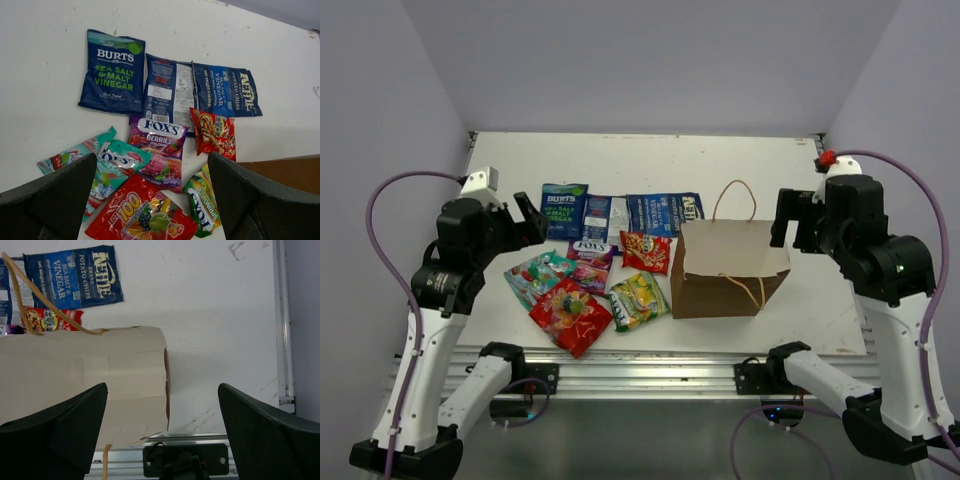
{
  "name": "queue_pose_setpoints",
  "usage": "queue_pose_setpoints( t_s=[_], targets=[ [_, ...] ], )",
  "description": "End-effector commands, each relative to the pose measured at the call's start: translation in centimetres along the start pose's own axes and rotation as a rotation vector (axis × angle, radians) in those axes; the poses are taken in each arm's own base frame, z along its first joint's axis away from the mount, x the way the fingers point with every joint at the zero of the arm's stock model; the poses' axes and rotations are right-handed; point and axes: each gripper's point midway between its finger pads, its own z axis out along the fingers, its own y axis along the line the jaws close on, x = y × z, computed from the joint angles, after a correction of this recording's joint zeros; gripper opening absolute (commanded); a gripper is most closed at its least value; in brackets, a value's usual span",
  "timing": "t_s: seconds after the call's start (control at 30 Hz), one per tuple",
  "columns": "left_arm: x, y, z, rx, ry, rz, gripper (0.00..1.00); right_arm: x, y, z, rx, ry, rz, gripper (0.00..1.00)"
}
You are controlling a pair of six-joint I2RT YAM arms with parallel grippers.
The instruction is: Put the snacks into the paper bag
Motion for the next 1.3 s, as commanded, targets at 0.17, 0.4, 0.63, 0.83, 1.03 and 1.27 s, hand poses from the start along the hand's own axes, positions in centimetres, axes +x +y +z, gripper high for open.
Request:
queue_pose_setpoints(
  t_s=[0.17,0.4,0.63,0.83,1.03,1.27],
  targets=[
    [1.9,1.1,1.4,-0.028,0.015,-0.009,0.96,5.5,0.0,3.7,0.033,0.197,-0.036,0.73],
    [3.4,1.9,2.8,-0.045,0.042,-0.017,0.96,6.9,-0.8,4.1,0.066,0.212,-0.049,0.16],
    [7.7,2.6,5.3,-0.05,0.141,-0.087,0.89,6.7,-1.3,3.9,0.091,0.201,-0.041,0.0],
    [15.6,1.3,5.9,-0.094,0.335,-0.136,0.89,6.3,-1.1,3.6,0.085,0.188,-0.029,0.0],
    [21.1,-0.4,5.1,-0.123,0.465,-0.042,0.91,5.8,-0.7,3.3,0.067,0.175,-0.009,0.0],
    [11.4,-1.8,5.7,-0.145,0.167,0.028,0.95,6.2,-0.6,3.6,0.061,0.184,-0.002,0.0]
  ],
)
